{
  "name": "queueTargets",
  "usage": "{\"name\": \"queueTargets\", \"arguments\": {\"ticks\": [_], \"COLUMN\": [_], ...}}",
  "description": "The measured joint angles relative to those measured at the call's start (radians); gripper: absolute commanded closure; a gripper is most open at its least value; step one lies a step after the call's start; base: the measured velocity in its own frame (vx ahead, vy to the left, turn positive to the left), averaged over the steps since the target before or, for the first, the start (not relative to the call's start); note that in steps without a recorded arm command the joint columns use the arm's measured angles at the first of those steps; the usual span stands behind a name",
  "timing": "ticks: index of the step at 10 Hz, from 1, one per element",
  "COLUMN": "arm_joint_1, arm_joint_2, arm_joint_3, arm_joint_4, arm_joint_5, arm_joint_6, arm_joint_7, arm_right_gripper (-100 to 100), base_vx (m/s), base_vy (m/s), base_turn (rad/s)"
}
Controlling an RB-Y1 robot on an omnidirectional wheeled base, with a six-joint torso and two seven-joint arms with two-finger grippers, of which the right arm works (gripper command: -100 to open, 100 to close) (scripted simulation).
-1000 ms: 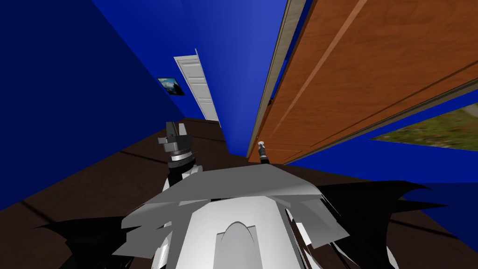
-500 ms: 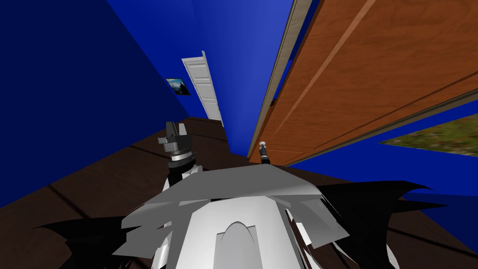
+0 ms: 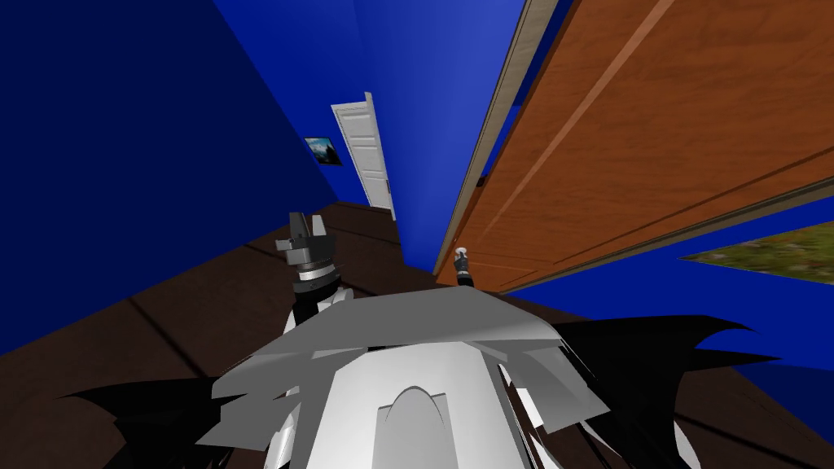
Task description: Pull the door open
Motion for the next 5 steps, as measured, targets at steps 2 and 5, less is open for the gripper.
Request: {"name": "queueTargets", "arguments": {"ticks": [2,5], "arm_joint_1": [-0.005,0.000], "arm_joint_2": [-0.009,-0.015], "arm_joint_3": [0.004,0.011], "arm_joint_4": [0.011,0.003], "arm_joint_5": [-0.041,-0.079], "arm_joint_6": [-0.007,-0.006], "arm_joint_7": [-0.052,-0.117], "arm_right_gripper": [100,100], "base_vx": [-0.051,-0.047], "base_vy": [-0.009,-0.003], "base_turn": [0.122,0.089]}}
